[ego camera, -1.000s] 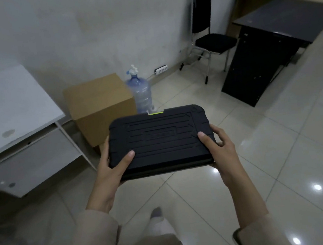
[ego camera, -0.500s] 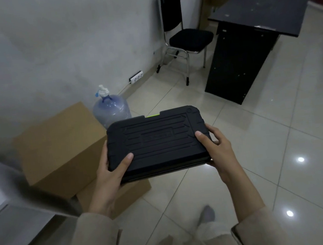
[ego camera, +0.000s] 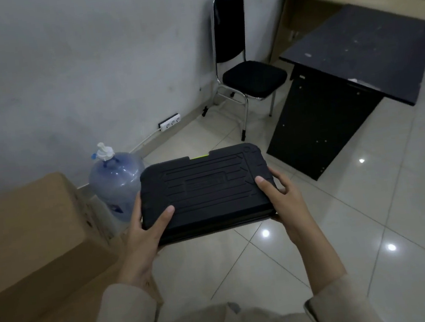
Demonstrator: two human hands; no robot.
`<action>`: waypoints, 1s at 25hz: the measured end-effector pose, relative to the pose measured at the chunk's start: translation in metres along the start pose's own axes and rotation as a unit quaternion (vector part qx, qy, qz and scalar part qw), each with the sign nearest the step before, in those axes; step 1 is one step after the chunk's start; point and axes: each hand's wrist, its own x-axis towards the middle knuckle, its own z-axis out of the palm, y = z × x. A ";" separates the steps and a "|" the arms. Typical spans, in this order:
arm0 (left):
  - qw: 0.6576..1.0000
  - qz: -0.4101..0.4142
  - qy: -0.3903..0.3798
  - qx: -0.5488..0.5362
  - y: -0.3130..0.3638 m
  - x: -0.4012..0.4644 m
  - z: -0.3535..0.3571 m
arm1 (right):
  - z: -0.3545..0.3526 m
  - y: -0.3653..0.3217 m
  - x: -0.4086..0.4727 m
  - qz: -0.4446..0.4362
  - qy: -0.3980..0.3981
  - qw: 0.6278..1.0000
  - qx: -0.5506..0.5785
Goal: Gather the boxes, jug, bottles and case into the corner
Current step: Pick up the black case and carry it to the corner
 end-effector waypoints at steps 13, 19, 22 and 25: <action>0.994 -0.097 0.038 0.009 0.009 0.231 0.049 | 0.047 -0.042 0.249 0.073 -0.035 0.996 -0.035; 0.989 -0.141 0.048 0.011 0.014 0.361 0.048 | 0.103 -0.054 0.373 0.115 -0.036 0.991 -0.051; 0.983 -0.163 0.082 0.008 -0.012 0.418 0.052 | 0.123 -0.031 0.435 0.144 -0.032 0.987 -0.061; 0.976 -0.180 0.117 0.027 -0.064 0.469 0.057 | 0.136 0.014 0.496 0.176 -0.022 0.981 -0.078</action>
